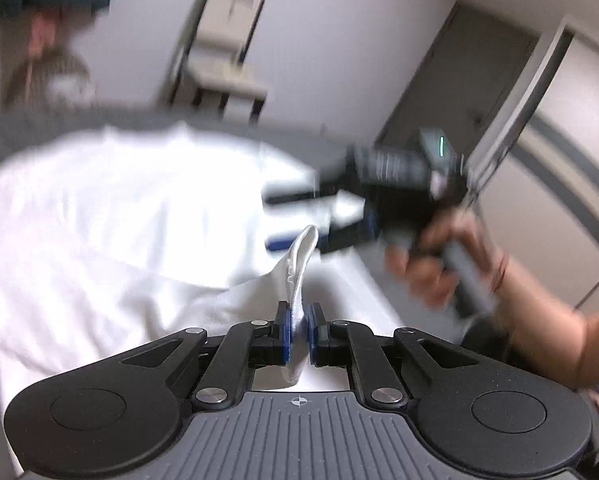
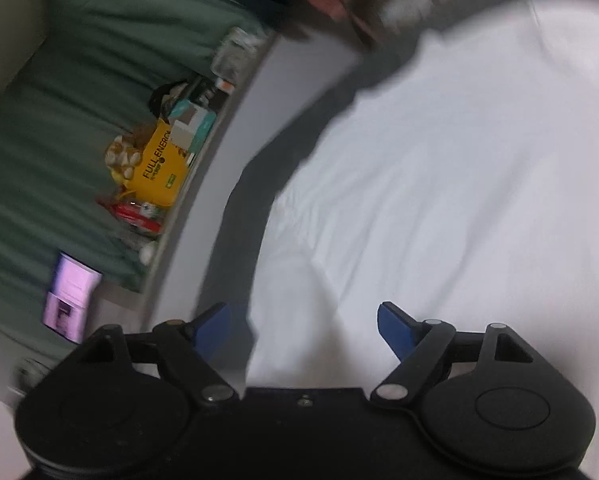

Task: Fold clothes

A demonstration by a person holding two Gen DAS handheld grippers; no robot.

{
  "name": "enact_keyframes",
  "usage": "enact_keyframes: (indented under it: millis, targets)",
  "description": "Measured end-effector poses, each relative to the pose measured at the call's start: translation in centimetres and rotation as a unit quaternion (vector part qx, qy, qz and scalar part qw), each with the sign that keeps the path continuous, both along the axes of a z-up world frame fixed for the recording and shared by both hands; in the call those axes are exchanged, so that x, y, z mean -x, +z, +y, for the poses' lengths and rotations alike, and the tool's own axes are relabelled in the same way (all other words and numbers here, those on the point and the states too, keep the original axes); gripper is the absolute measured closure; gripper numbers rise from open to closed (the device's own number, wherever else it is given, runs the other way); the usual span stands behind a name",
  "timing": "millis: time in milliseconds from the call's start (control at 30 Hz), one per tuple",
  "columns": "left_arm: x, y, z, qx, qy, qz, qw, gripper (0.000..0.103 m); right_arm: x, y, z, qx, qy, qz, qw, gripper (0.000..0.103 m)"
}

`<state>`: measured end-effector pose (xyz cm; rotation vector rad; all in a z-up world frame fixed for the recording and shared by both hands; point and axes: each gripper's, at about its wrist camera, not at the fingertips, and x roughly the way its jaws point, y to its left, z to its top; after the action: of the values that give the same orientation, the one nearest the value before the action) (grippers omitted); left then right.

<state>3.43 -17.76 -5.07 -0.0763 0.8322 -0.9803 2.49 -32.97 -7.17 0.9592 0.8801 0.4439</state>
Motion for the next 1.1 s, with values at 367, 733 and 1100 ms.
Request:
enact_keyframes:
  millis: [367,733,1100]
  targets:
    - [2.5,-0.6,-2.8,-0.124,-0.035,-0.071,0.989,0.095,-0.6,-3.2,3.6,0.028,0.099,0.104,0.989,0.023]
    - [7.1,1.3,-5.9,-0.151,-0.125,-0.147,0.9694,0.095,0.8,-3.6,4.1,-0.018,0.075,0.144,0.987,0.086]
    - [10.3,5.0,-3.4,-0.009,-0.16,-0.203,0.966,0.094,7.3,4.0,1.6,-0.023,-0.004,0.027,0.999,0.101]
